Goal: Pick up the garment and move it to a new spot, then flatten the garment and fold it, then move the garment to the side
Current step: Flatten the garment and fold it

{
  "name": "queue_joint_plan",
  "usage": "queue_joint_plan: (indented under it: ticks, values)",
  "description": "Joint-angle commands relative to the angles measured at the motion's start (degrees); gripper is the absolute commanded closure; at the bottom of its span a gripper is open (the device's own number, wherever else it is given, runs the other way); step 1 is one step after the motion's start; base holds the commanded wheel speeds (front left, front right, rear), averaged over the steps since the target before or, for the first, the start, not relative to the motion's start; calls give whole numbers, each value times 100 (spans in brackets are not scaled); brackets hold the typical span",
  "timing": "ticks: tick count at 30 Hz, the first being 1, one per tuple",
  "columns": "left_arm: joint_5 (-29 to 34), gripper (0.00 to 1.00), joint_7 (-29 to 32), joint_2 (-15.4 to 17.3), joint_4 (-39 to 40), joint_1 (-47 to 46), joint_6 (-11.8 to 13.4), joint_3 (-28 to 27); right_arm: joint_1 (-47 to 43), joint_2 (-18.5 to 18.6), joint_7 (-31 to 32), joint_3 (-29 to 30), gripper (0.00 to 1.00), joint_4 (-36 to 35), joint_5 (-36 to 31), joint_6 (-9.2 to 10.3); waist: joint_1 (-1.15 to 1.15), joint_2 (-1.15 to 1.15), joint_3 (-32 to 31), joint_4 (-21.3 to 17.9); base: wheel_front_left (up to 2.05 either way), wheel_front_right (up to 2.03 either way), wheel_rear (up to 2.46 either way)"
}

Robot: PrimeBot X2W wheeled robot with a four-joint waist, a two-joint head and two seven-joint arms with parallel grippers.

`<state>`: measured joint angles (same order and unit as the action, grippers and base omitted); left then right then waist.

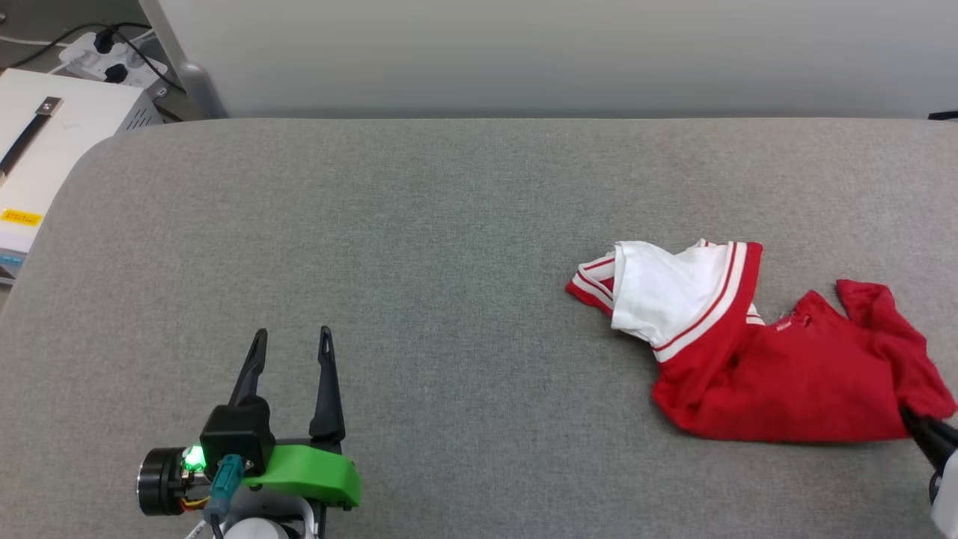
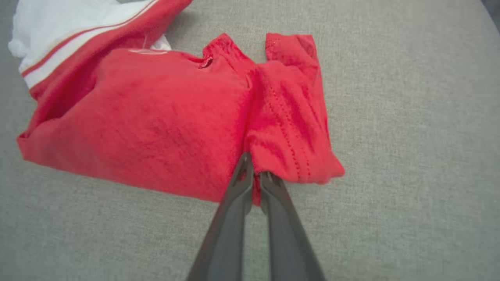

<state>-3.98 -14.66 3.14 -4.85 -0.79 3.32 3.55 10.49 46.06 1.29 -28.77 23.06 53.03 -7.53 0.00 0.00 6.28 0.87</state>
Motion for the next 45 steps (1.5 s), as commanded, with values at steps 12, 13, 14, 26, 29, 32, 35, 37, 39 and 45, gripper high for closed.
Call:
queue_joint_plan:
  ticks: [12,13,14,26,29,32,35,37,39,45]
  values:
    - [3,0,-34,-26,-80,51,11,20,-1109,-1051,231,1398,0,-116,-871,4,0,0,-12,18,0,0,0]
    - [9,0,-34,-26,-82,55,9,16,-1095,-1062,209,1517,0,-217,-978,4,0,0,-20,20,0,0,0]
    - [19,0,-34,-26,-83,60,5,13,-1073,-1079,183,1672,0,-368,-1109,4,0,0,-27,24,0,0,0]
    - [51,0,-34,-26,-77,-22,-26,106,-248,-1071,813,2526,0,-2825,-2395,4,0,0,43,198,0,0,0]
    - [46,0,-34,-26,-61,-67,-18,143,150,-996,1120,2259,0,-3183,-2500,4,0,0,115,271,0,0,0]
    - [35,0,-34,-26,-51,-121,-8,169,676,-831,1475,1651,0,-3364,-2505,4,0,0,202,341,0,0,0]
    - [22,0,-34,-26,-53,-172,3,194,1153,-673,1921,941,0,-3372,-2370,4,0,0,280,398,0,0,0]
    - [11,0,-34,-26,-54,-208,11,214,1444,-588,2345,414,0,-3339,-2185,4,0,0,335,436,0,0,0]
    - [-1,0,-34,-26,-53,-246,18,236,1718,-504,2799,-79,0,-3281,-1990,4,0,0,392,474,0,0,0]
    - [-53,0,-34,-26,-37,-369,53,304,2357,-327,3831,-1307,0,-2875,-1475,4,0,0,595,592,0,0,0]
